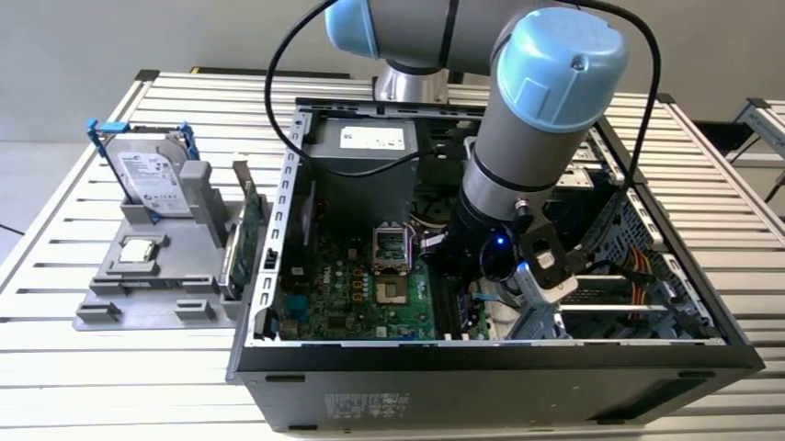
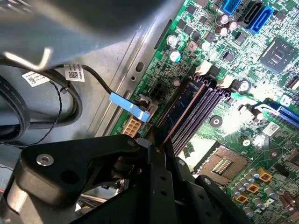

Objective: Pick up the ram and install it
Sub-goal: 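Insert the ram into the slot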

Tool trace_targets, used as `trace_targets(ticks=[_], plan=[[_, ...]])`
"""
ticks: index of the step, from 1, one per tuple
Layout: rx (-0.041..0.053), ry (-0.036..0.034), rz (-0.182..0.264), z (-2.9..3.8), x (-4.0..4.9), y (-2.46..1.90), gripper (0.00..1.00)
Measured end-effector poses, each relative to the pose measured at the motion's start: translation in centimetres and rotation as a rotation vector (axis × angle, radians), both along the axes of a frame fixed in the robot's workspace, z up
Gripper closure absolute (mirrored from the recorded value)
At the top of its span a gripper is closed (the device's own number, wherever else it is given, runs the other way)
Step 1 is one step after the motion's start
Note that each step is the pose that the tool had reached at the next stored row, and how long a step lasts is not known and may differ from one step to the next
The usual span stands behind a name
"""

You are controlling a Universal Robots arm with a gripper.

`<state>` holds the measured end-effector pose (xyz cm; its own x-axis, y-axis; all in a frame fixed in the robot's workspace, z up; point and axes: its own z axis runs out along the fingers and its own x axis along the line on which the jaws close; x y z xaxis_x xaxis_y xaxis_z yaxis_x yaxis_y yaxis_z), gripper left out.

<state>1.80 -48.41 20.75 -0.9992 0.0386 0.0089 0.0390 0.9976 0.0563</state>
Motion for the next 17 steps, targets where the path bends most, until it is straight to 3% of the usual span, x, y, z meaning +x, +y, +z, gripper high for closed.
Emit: trace_targets(ticks=[17], plan=[[-0.0002,0.0001,0.017,-0.16,-0.03,0.0,1.0]])
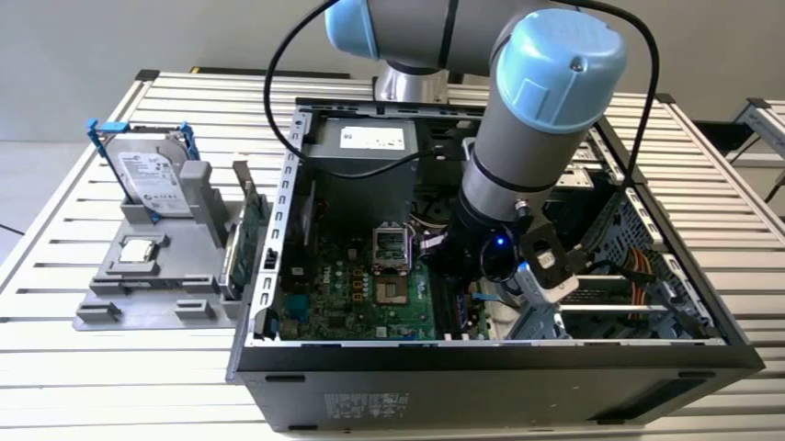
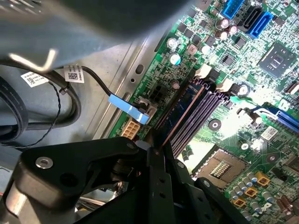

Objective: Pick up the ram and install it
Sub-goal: 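Insert the ram into the slot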

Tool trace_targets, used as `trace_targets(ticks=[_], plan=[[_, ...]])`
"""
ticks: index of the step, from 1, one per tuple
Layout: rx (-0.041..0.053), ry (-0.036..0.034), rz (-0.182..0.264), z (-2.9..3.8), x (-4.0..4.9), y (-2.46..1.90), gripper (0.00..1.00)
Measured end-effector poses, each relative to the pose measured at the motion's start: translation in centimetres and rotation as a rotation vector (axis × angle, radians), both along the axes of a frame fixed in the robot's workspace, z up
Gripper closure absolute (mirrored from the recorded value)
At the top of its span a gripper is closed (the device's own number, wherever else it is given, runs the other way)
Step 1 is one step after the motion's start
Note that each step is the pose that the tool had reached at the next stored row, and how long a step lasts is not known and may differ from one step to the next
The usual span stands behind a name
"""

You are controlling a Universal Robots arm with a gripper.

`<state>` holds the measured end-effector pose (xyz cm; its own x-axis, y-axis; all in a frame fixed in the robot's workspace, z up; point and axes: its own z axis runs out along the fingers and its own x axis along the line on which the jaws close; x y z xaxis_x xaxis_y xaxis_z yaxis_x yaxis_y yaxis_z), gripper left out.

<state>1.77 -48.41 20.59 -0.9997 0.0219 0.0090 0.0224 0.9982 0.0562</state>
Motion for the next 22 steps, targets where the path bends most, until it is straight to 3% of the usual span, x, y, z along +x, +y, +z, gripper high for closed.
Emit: trace_targets(ticks=[22], plan=[[-0.0033,0.0019,0.0,-0.43,0.01,-0.19,1.0]])
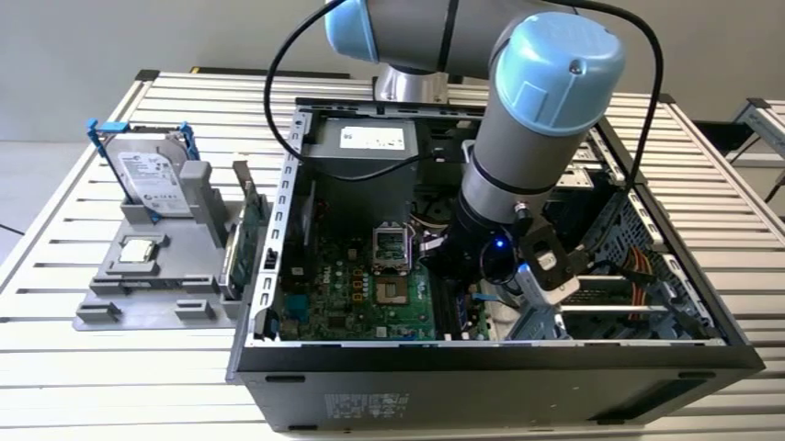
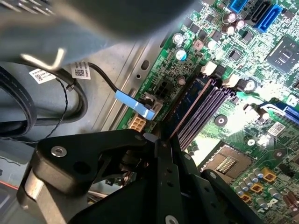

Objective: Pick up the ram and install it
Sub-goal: 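Insert the ram into the slot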

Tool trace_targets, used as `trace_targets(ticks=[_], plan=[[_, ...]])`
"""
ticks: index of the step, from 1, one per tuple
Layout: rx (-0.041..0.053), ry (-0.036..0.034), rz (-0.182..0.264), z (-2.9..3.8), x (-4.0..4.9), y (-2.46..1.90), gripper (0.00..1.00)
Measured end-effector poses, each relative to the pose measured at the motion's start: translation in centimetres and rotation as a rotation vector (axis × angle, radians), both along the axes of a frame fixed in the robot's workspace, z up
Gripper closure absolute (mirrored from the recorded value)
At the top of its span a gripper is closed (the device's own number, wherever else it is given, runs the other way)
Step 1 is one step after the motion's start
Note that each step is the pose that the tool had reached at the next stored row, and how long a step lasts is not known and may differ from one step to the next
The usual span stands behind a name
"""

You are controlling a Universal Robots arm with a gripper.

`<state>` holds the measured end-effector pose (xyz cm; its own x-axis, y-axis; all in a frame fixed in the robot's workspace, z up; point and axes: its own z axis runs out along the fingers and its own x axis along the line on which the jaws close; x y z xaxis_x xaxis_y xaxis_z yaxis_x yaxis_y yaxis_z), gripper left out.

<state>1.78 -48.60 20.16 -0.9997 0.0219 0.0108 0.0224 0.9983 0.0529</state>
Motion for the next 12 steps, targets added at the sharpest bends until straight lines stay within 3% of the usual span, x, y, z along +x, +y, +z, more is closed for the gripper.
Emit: trace_targets(ticks=[12], plan=[[0.0,0.0,0.0,-0.13,0.0,0.0,1.0]])
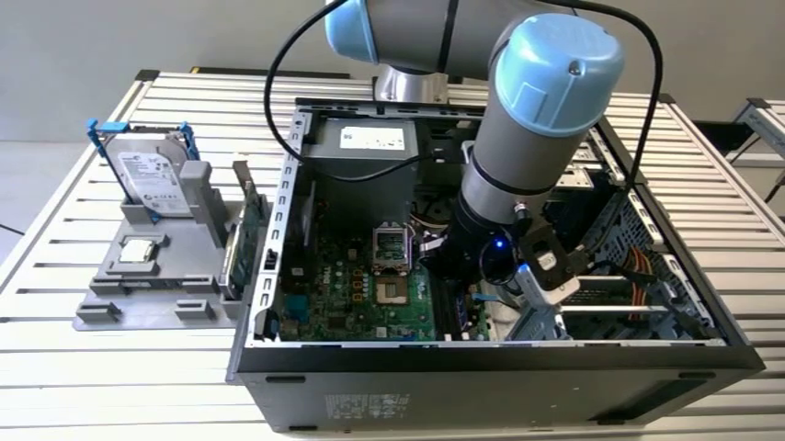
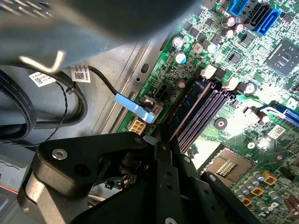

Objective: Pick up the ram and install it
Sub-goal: 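Insert the ram into the slot, then press down the ram until it locks into place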

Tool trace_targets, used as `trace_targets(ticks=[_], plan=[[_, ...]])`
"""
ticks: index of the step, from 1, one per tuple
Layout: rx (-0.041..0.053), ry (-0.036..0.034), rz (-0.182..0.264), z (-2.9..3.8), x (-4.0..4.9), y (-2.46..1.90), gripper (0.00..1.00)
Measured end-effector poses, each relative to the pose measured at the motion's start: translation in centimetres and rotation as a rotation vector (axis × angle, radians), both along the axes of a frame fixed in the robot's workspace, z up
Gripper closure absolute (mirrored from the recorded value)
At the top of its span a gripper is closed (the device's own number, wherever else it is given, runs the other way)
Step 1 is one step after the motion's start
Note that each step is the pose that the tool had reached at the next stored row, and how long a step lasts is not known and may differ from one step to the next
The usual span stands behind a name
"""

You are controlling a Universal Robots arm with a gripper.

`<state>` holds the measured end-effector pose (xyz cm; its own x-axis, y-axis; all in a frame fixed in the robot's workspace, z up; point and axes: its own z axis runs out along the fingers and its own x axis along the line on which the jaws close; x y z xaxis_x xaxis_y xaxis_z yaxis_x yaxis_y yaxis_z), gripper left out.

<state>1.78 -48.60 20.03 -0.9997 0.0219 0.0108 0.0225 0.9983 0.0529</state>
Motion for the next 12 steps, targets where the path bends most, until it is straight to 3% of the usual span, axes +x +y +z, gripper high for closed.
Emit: trace_targets(ticks=[4,5,9,12], plan=[[-0.0006,0.0002,0.0,-0.01,-0.01,-0.01,1.0],[-0.0002,0.0001,0.0,-0.01,0.0,-0.01,0.0],[-0.0003,0.0,0.0,0.08,0.0,0.0,0.0],[0.0028,-0.0004,0.0,1.0,0.02,0.02,0.0]])
